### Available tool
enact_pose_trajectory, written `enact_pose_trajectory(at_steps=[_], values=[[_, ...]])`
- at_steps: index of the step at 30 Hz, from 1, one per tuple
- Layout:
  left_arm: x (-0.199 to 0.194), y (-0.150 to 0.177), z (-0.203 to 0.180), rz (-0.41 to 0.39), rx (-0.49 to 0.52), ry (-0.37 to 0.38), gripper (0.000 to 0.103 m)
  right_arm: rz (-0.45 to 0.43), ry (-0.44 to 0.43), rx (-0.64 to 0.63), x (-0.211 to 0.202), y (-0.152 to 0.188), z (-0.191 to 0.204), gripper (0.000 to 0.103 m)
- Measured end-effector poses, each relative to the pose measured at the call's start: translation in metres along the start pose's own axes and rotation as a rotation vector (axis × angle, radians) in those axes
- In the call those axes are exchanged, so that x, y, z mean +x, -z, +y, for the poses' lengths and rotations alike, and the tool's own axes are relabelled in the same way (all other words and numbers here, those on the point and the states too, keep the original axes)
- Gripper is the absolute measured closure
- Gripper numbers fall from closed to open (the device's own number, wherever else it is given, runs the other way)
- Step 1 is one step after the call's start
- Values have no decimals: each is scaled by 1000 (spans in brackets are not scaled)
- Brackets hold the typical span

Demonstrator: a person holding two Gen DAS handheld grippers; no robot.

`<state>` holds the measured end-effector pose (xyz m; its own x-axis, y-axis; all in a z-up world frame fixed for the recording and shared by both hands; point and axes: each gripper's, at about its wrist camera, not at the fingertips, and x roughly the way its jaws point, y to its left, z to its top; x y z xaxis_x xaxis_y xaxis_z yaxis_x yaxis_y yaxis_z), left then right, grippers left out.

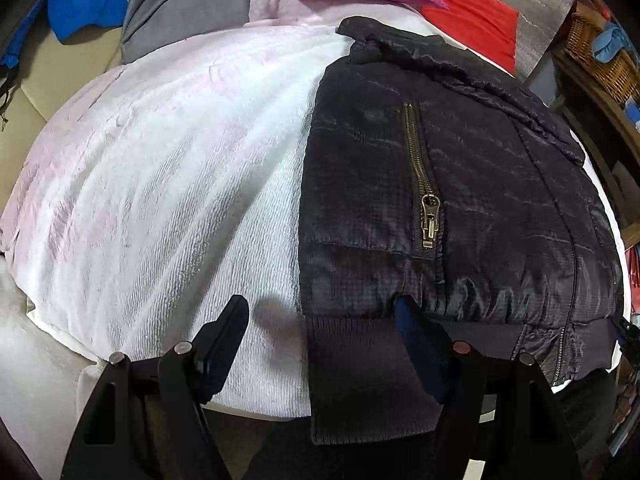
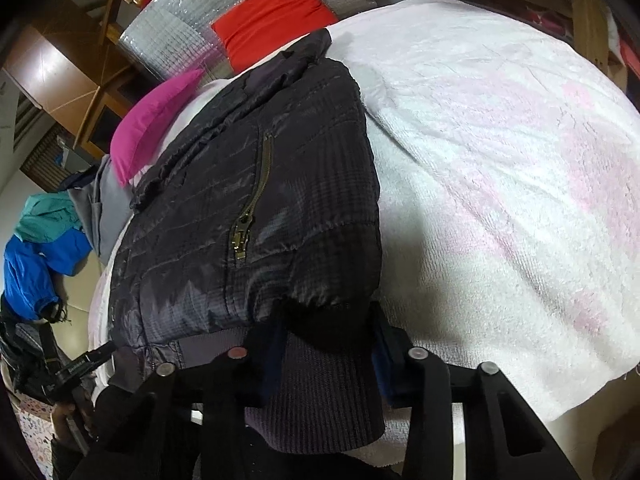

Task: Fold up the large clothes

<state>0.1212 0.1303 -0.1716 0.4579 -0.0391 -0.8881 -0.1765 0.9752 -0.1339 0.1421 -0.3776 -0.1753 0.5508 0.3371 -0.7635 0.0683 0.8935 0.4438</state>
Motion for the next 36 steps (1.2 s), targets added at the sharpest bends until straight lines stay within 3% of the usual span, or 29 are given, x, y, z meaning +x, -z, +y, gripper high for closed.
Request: enact_pose_trajectory(at_steps=[5,9,12,18,20,21,22,25,27,32,36], values=[[-1,2,-3,-3,9,-13,29,-4,16,-13,-1,1,2,72],[-2,4,-8,-10,30,-14,40,-10,26,-32,-5,1,6,78],[-1,3,-9,-7,36,-13,41,-5,25,-33,-5,1,7,78],[1,1,-8,11,43,26,41,2,-54,20,-5,2,-1,63],[3,-1,-10,17,53,30,43,9,-51,12,-4,2,0,63],[3,-1,-11,15,62,53,58,18,-43,4,-4,1,1,71],[4,-3,-13,14,67,52,64,18,-34,-1,-5,1,2,84],[0,-5,-15,6,75,46,81,19,-60,-8,-14,-1,5,94],[-8,-9,-12,-2,55,90,86,6,-93,-11,-27,-5,8,94],[-51,-16,-10,-94,43,159,87,-58,-212,26,-64,-16,12,95],[-76,-10,-3,-137,22,208,87,-74,-251,42,-82,-9,10,95]])
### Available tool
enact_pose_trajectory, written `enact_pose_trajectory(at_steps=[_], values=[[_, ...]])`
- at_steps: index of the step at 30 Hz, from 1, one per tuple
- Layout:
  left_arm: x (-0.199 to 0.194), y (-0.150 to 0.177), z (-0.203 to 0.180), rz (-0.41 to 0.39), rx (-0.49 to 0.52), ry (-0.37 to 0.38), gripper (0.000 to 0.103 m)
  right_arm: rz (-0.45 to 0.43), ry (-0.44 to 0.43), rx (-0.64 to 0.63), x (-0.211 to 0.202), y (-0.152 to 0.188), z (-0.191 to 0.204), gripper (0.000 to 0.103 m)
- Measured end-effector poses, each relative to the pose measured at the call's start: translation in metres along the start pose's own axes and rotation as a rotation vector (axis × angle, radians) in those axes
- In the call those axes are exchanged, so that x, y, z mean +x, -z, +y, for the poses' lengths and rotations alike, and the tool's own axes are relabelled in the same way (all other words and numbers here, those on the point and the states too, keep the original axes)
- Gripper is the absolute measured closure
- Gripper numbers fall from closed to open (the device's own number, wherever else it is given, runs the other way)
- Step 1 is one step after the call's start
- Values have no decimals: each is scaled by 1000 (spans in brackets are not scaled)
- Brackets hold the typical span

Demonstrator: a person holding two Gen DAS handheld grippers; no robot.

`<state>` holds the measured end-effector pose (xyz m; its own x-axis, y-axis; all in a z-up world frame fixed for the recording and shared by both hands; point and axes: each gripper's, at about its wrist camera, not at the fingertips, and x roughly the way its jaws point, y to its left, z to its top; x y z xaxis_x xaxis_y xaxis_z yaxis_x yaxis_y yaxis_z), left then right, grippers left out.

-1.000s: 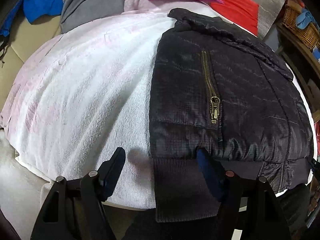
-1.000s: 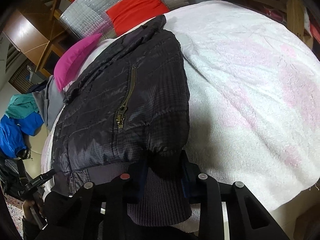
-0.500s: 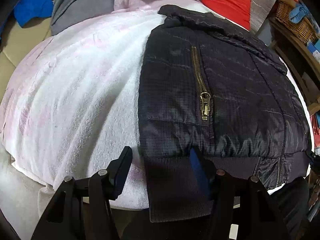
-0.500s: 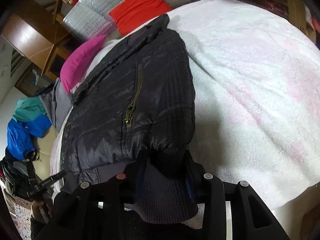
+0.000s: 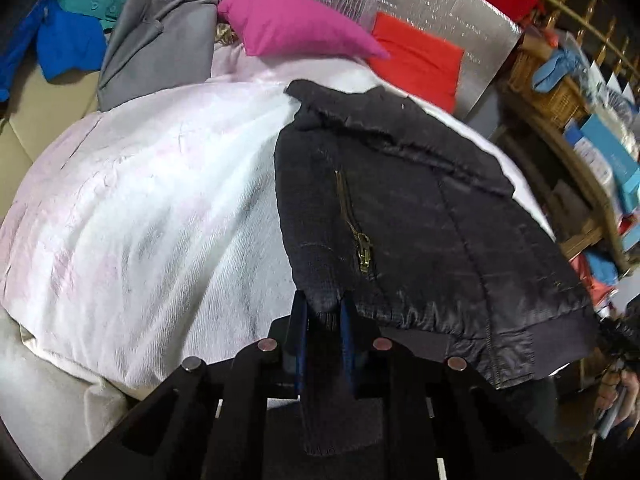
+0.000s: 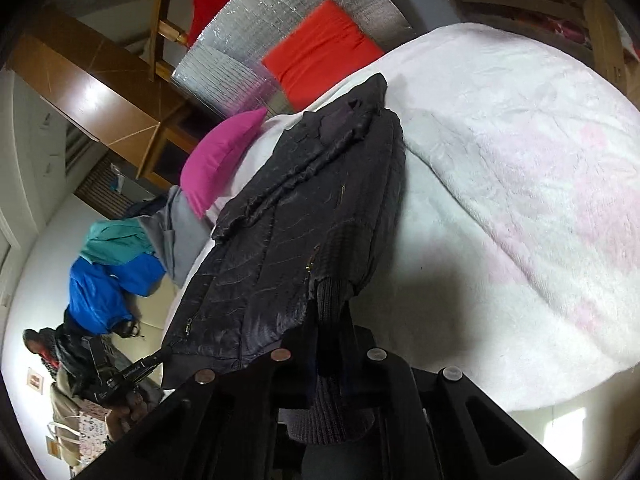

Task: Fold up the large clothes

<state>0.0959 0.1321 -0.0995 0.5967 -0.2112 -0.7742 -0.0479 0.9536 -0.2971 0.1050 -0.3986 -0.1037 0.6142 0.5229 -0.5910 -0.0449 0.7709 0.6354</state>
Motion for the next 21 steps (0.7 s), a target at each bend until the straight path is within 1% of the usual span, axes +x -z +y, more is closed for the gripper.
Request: enact_pose_trajectory(at_steps=[2,4,6,7,8,9,10,11,12,13,14,15,16,18,20,21], values=[[2,10,6,12,3,-6,87,8,4,7,0,8,-5,95],[20,16,13,51,-10,-13,87,35,29,30,4,17,-20,95],[39,15,23,91,-35,-13,86,61,31,67,13,23,-37,93],[43,17,26,95,-43,-17,83,70,18,96,17,26,-46,90],[46,18,28,96,-55,-15,79,69,12,115,19,26,-51,90],[49,16,31,97,-78,-7,78,66,5,125,19,27,-54,86],[49,14,34,97,-97,10,73,61,-1,130,20,28,-56,81],[48,15,35,95,-107,20,70,53,4,124,19,27,-57,78],[47,13,37,84,-114,24,60,45,5,120,19,25,-58,67],[47,11,38,69,-115,22,49,40,8,121,20,23,-59,47],[47,11,36,63,-114,23,45,27,13,129,19,21,-60,40],[51,10,34,68,-111,38,44,19,16,134,22,20,-59,37],[57,8,31,84,-104,58,44,22,7,143,26,19,-60,37],[68,8,24,118,-90,68,44,52,-20,159,36,16,-61,37],[74,9,20,133,-73,35,45,80,-19,143,46,15,-57,39],[77,8,18,142,-64,17,49,90,-2,118,50,14,-53,48]])
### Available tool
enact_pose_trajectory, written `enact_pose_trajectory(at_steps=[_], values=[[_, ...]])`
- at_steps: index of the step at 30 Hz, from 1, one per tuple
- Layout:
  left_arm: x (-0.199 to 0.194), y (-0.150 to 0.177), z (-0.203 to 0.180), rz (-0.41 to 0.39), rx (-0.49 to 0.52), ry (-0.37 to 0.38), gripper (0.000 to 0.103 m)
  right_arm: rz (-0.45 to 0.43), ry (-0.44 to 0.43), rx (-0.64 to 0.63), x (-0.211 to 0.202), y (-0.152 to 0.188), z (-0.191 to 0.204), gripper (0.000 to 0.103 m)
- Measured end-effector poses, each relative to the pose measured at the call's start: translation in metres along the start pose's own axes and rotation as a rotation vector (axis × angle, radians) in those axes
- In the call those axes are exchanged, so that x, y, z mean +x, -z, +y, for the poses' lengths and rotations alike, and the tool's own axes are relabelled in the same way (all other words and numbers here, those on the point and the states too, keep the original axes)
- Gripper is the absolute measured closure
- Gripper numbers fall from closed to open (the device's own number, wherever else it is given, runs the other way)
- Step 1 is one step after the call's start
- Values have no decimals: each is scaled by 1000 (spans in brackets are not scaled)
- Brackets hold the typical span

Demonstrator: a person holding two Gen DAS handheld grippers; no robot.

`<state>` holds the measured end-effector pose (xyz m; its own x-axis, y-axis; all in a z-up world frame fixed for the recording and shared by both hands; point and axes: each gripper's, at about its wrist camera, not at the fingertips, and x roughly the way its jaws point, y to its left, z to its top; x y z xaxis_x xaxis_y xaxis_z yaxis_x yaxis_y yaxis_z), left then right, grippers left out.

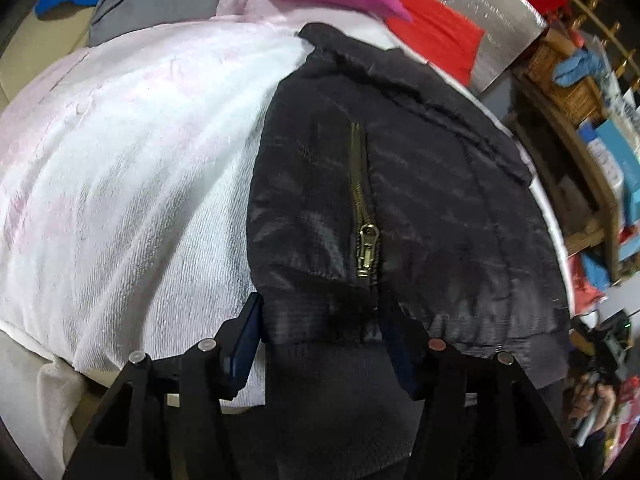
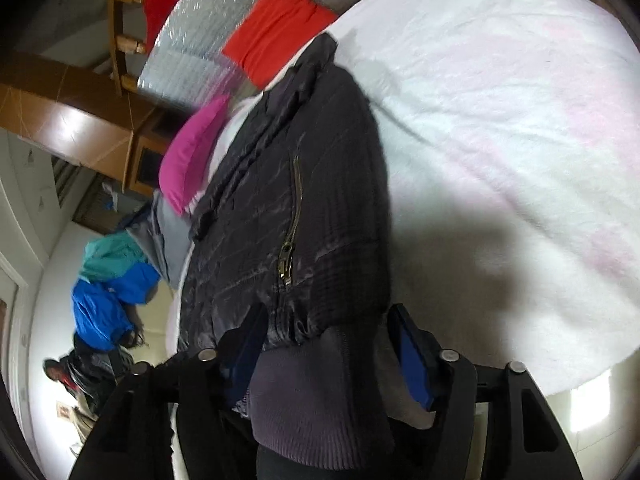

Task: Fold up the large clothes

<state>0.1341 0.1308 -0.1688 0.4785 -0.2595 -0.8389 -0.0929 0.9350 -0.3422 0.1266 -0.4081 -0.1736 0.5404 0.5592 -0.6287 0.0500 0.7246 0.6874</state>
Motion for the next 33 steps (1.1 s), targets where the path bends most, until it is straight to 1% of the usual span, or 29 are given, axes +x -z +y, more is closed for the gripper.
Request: enact_pose_trajectory(at_steps=[1,2,4,6,8,10,11,13,14,15,16,17,18,19,20,21,22,23,24,26,27,29,30,31,32,33], values=[[0,-1,-2,-5,10,-16,75,12,31,-29,4,-1,5,64],[1,-1,-4,-8,23,-39,82,31,60,-52,7,-2,9,76],[0,-5,-4,-5,22,-22,85,68,78,-53,14,-5,10,85],[-7,-6,-3,-18,17,-11,86,76,93,-77,14,-7,15,88],[-23,-4,-2,-58,4,15,87,57,83,-97,6,-8,23,89],[-40,-2,-5,-103,15,33,87,21,46,-108,-12,-8,34,90],[-46,-2,-6,-114,18,33,87,8,31,-115,-20,-7,38,90],[-47,1,-5,-108,16,34,87,11,20,-121,-26,-4,38,90],[-43,2,-3,-97,17,36,87,30,33,-122,-22,-2,34,89],[-35,2,0,-80,10,41,86,40,48,-120,-19,-1,29,88],[-27,3,4,-63,-2,38,85,51,40,-98,-12,2,20,83],[-21,2,6,-51,-11,31,83,59,25,-71,-8,3,12,81],[-17,2,10,-42,-24,30,80,57,10,-43,-5,5,5,77],[-15,2,12,-42,-38,38,80,43,-2,-30,-5,6,0,67],[-15,2,15,-47,-53,57,78,28,-9,-22,-6,6,-4,59],[-15,2,16,-46,-56,65,73,19,-16,-18,-7,5,-6,44],[-15,1,19,-46,-59,67,64,9,-20,-18,-8,4,-7,38],[-17,2,22,-48,-62,62,58,4,-17,-22,-8,2,-7,38],[-16,1,23,-51,-66,53,48,3,-15,-21,-8,0,-7,38],[-15,1,25,-54,-80,63,47,1,-16,-7,-6,-4,-9,38],[-13,2,25,-45,-85,81,47,7,-15,0,-2,-6,-10,38],[-6,4,20,-7,-64,102,47,33,-29,1,9,-7,-5,38],[-1,5,14,7,-44,99,47,53,-39,-19,15,-7,1,45],[2,6,9,8,-26,78,56,59,-29,-40,20,-8,7,61],[4,6,6,6,-11,57,68,72,4,-61,23,-8,11,74],[5,4,4,6,-1,28,82,83,18,-62,24,-8,12,84]])
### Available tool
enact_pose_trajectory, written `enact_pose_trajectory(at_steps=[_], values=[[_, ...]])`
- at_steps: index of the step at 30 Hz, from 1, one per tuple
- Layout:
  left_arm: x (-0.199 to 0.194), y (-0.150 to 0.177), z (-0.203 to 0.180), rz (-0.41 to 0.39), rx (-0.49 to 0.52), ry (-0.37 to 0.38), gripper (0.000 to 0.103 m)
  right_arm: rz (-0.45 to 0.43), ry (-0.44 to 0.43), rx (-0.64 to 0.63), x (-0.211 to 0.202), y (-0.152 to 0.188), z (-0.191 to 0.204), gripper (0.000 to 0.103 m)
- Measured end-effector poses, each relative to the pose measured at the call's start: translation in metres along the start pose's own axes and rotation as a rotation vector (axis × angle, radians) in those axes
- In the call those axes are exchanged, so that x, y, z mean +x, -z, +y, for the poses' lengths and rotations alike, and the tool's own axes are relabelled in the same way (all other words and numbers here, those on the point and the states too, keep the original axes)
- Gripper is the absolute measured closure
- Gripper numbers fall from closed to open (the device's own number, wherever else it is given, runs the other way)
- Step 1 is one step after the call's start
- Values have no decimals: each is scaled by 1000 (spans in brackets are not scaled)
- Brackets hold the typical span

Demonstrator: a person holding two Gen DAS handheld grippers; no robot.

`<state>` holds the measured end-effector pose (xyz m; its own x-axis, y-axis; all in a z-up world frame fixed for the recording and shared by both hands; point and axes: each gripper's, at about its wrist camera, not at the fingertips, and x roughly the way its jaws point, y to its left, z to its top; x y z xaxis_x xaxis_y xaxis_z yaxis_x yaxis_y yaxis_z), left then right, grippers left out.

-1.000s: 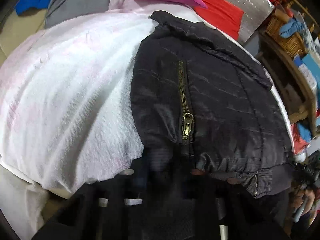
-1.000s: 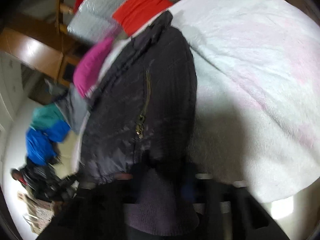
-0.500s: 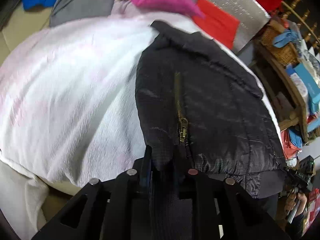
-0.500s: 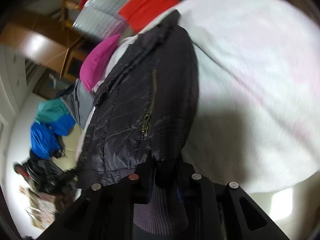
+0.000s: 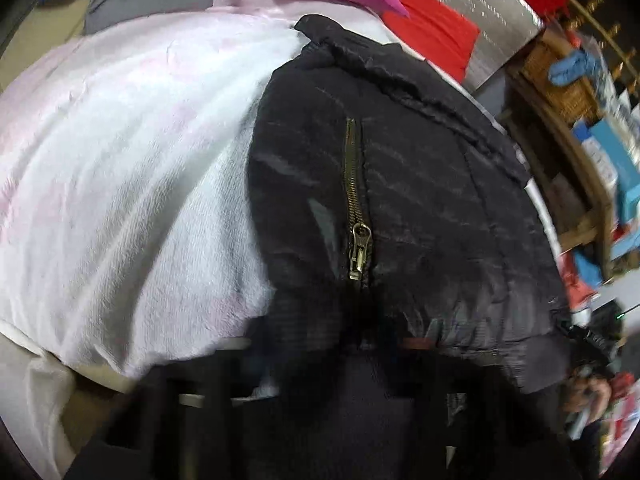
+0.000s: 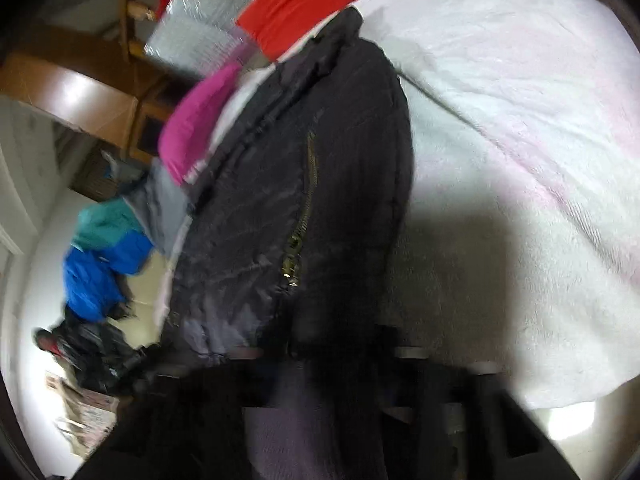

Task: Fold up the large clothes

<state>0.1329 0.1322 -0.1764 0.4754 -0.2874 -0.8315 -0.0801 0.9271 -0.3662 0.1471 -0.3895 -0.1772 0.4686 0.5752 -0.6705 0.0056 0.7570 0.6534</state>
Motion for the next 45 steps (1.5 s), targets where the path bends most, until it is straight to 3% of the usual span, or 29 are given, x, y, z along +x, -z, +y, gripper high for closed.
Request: enact_pose_trajectory(at_steps=[3,10,14,17,20,23,25,26,28,38,39,40,43,45], values=[[-12,-3,0,-16,-17,28,85,-1,13,-41,-9,-2,14,88],[-76,1,-12,-137,19,71,86,-53,-42,-127,-55,-4,51,90],[-82,19,-6,-127,17,88,86,-46,-45,-121,-67,10,41,90],[-62,34,5,-66,6,87,85,-8,-32,-71,-58,26,14,89],[-50,37,14,-49,-10,95,83,-1,-48,-13,-49,37,-12,77],[-51,33,20,-61,-54,125,72,-33,-75,17,-50,37,-21,63],[-56,27,26,-83,-79,129,66,-62,-62,20,-54,35,-24,35],[-60,24,31,-106,-96,135,63,-78,-57,27,-56,34,-27,35],[-62,20,37,-126,-128,155,50,-85,-69,48,-57,33,-31,35],[-18,25,24,49,-88,220,50,-27,-117,87,-26,26,-31,36],[-17,25,21,48,-82,217,52,-21,-120,84,-24,25,-30,47],[-17,25,19,43,-68,211,62,-11,-118,78,-22,24,-29,61],[-15,24,14,41,-40,182,73,6,-98,46,-18,24,-22,74],[-17,25,11,32,-23,160,76,15,-79,29,-16,25,-19,76]])
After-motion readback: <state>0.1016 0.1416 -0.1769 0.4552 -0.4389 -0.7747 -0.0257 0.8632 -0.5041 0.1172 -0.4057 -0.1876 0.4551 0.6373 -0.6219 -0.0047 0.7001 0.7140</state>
